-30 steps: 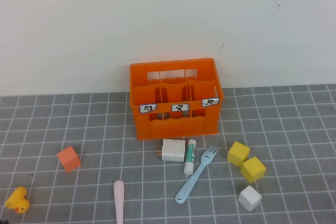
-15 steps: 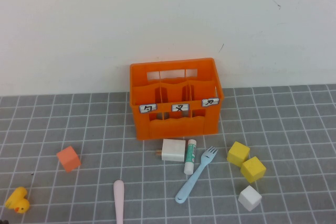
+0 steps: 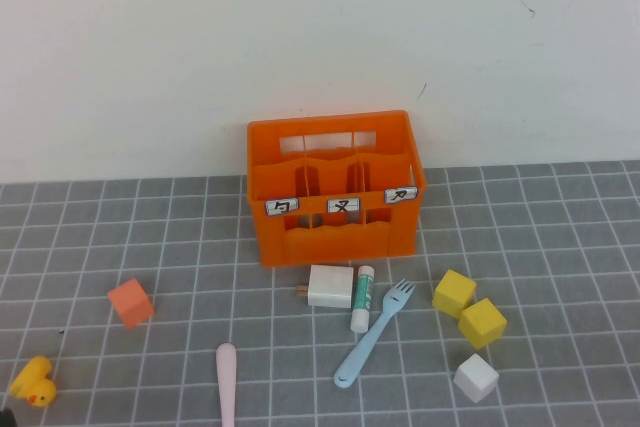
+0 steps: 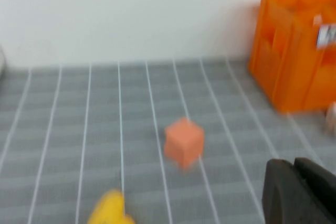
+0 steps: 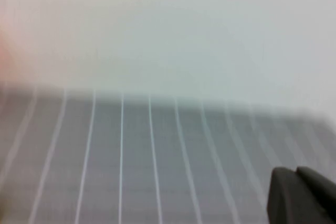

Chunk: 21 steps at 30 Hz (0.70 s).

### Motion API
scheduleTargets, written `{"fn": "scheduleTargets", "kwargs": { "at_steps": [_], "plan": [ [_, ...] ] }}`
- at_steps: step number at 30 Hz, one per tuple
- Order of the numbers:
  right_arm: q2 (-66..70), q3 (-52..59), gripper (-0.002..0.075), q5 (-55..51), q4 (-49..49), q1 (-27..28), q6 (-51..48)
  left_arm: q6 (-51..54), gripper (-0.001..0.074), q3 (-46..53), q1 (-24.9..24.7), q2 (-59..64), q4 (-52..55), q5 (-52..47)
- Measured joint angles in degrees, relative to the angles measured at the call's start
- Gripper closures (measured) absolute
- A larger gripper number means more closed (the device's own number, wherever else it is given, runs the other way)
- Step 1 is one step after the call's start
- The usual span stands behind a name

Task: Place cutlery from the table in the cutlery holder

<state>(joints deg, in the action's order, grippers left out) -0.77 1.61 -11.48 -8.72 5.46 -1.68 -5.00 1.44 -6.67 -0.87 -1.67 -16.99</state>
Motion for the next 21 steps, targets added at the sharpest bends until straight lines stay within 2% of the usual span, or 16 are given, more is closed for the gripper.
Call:
{"fn": "scheduleTargets", "kwargs": {
  "at_steps": [12,15,21],
  "plan": [
    [0.00,0.00,0.0729,35.11,0.00,0.00,1.68,0.00,0.0736,0.21,0.00,0.00,0.00,29.37],
    [0.00,0.00,0.0729,39.28,0.04,0.00,2.00,0.22,0.0736,0.21,0.00,0.00,0.11,35.89],
    [0.00,0.00,0.0729,40.34,0.04,0.00,2.18,0.11,0.0736,0.21,0.00,0.00,0.23,43.88]
  ]
}}
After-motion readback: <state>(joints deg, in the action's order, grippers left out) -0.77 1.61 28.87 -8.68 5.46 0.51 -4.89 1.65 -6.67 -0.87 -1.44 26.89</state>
